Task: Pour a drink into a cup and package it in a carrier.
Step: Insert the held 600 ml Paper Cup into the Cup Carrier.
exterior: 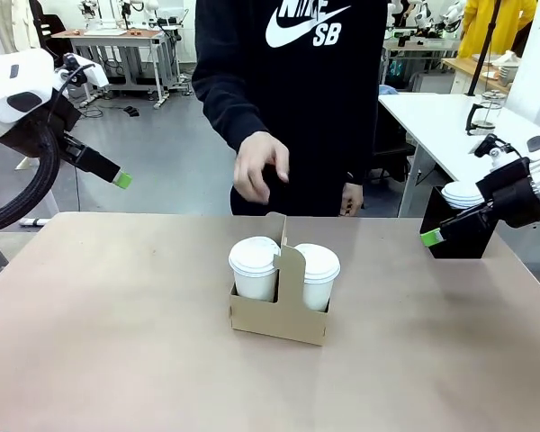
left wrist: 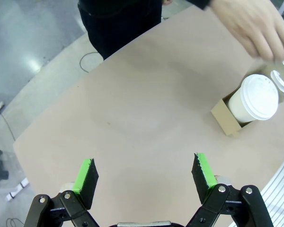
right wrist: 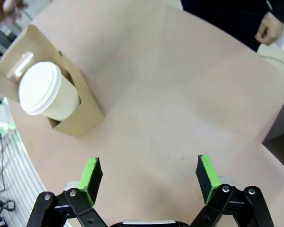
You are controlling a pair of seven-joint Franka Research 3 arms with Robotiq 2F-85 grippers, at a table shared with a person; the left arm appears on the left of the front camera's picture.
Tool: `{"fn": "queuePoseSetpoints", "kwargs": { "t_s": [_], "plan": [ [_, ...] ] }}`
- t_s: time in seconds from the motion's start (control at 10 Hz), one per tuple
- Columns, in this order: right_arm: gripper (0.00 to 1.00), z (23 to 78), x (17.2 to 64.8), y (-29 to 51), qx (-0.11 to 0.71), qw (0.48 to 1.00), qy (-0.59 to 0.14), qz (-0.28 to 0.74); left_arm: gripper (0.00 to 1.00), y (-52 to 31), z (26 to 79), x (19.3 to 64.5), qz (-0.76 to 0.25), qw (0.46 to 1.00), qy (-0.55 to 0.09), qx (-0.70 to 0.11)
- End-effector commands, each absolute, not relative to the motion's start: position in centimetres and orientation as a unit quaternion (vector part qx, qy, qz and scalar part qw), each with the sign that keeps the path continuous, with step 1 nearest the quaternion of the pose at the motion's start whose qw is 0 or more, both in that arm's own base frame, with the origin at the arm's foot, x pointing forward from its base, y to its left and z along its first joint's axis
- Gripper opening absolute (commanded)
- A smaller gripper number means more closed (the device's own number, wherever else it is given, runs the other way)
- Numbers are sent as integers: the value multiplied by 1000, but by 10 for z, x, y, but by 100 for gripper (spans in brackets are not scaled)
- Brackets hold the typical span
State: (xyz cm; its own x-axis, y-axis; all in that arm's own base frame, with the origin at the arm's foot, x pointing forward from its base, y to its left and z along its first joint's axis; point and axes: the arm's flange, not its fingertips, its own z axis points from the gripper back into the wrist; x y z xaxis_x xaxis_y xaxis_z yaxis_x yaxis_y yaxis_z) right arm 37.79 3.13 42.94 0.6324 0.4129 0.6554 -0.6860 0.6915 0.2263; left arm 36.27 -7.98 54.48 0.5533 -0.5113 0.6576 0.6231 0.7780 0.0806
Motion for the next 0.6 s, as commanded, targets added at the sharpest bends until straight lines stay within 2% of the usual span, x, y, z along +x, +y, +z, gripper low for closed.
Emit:
{"fn": "queuePoseSetpoints", "kwargs": {
  "t_s": [0.0,0.5],
  "plan": [
    [100,431,378,34,232,871,-295,317,100,-79,545,360,-318,880,-342,-83],
    [100,431,378,34,232,871,-295,317,100,-79,545,360,-318,880,-342,-83]
  ]
}}
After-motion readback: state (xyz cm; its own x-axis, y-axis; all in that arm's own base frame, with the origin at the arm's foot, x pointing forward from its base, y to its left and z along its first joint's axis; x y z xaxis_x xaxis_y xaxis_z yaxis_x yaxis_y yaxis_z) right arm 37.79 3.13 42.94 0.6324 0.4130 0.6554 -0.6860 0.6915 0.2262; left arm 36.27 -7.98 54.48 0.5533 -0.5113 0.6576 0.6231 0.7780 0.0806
